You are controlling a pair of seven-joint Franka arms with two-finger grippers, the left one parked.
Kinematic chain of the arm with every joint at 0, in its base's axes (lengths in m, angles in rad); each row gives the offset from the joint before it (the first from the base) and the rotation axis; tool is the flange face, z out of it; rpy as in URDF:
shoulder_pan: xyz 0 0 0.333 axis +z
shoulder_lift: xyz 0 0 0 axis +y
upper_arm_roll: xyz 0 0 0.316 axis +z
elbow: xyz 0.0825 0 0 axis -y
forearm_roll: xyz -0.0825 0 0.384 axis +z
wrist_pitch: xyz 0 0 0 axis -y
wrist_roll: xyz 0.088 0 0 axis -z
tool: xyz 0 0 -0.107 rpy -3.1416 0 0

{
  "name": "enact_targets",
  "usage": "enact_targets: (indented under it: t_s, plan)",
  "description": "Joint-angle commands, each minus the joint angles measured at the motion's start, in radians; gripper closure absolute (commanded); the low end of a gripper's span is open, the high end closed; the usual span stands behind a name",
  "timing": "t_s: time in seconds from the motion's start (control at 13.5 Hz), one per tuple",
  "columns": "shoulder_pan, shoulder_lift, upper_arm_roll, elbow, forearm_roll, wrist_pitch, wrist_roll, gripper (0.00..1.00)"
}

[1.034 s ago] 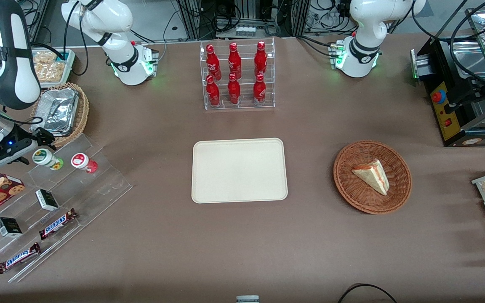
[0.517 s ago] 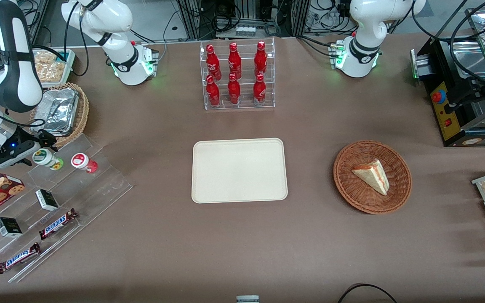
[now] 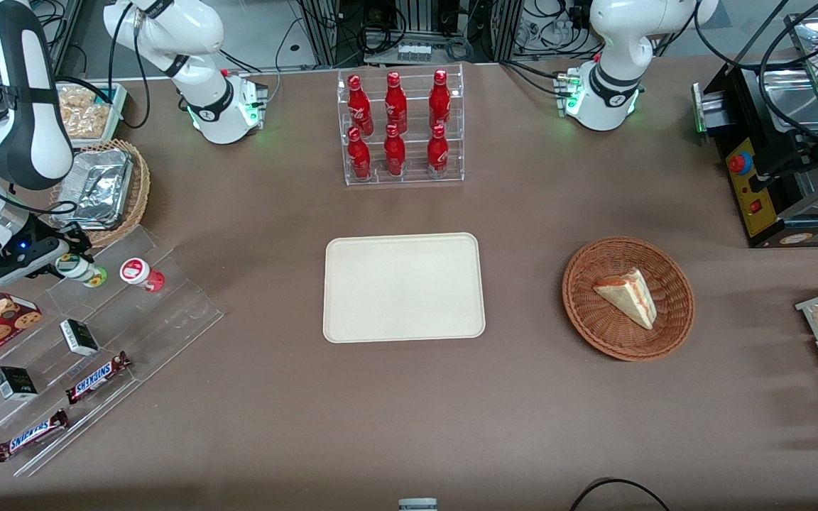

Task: Place green gum on tray
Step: 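Close the right gripper on the green-lidded gum jar and lift it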

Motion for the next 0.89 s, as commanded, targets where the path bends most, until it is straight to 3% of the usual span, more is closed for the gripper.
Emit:
enact_targets:
  t_s: [0.0, 0.44, 0.81]
  plan:
    - [-0.001, -0.024, 0.006, 0.074, 0.0, -0.12, -0.014, 1.0]
    - [0.115, -0.023, 0.014, 0.301, 0.003, -0.414, 0.023, 1.0]
    - [0.337, -0.023, 0.014, 0.398, 0.002, -0.559, 0.344, 1.0]
